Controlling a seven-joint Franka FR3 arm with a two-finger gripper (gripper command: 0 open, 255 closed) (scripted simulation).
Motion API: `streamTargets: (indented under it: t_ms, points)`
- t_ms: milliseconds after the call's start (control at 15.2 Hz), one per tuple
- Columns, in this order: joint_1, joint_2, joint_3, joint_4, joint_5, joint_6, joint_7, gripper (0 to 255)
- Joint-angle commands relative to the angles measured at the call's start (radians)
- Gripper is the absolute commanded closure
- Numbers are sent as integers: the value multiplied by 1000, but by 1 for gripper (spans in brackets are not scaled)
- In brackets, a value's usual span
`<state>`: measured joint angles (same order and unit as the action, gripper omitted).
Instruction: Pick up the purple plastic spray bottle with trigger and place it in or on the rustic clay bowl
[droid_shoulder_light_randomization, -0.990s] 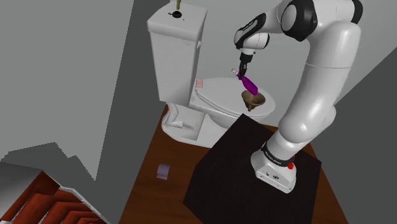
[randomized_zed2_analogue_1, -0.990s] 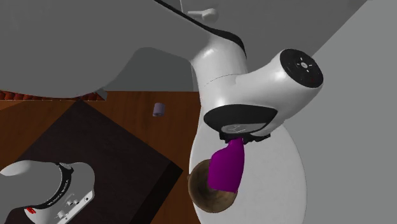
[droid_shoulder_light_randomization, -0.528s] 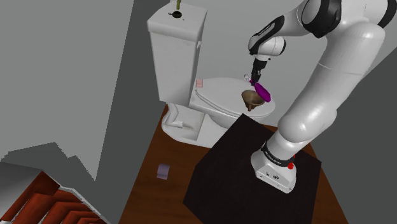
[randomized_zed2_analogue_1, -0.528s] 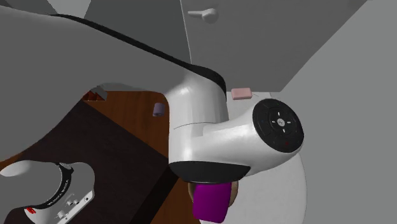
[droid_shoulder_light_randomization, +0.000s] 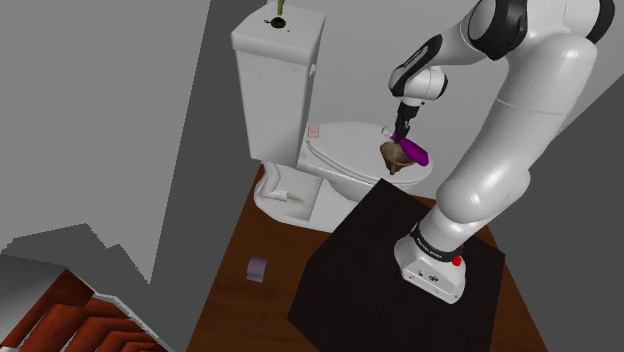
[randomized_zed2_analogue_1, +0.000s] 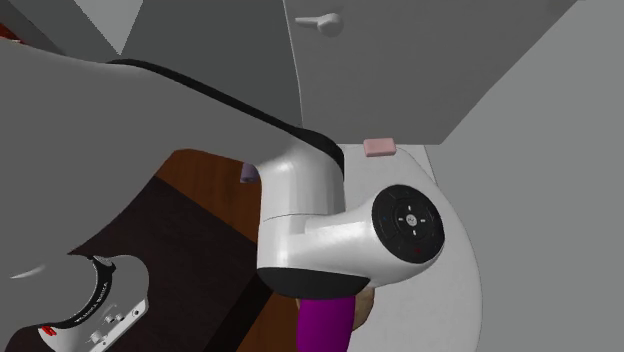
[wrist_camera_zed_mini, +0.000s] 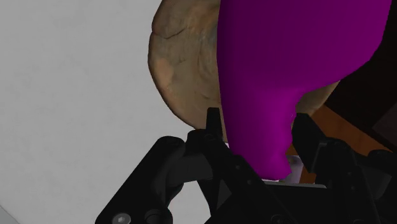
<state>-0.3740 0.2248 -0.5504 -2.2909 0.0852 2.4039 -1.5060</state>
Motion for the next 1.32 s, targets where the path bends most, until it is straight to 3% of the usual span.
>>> streamTargets:
  t_ms: [0, 396, 924, 990, 1254]
  points:
    - [-6, 23, 7, -6, 18, 26, -13, 255]
    - [-29, 96, 38, -8, 77, 93, -51, 255]
    - [-29, 96, 38, -8, 77, 93, -51, 255]
    - [-29, 96, 38, -8, 77, 93, -51, 0]
    - [-29, 96, 38, -8, 77, 93, -51, 0]
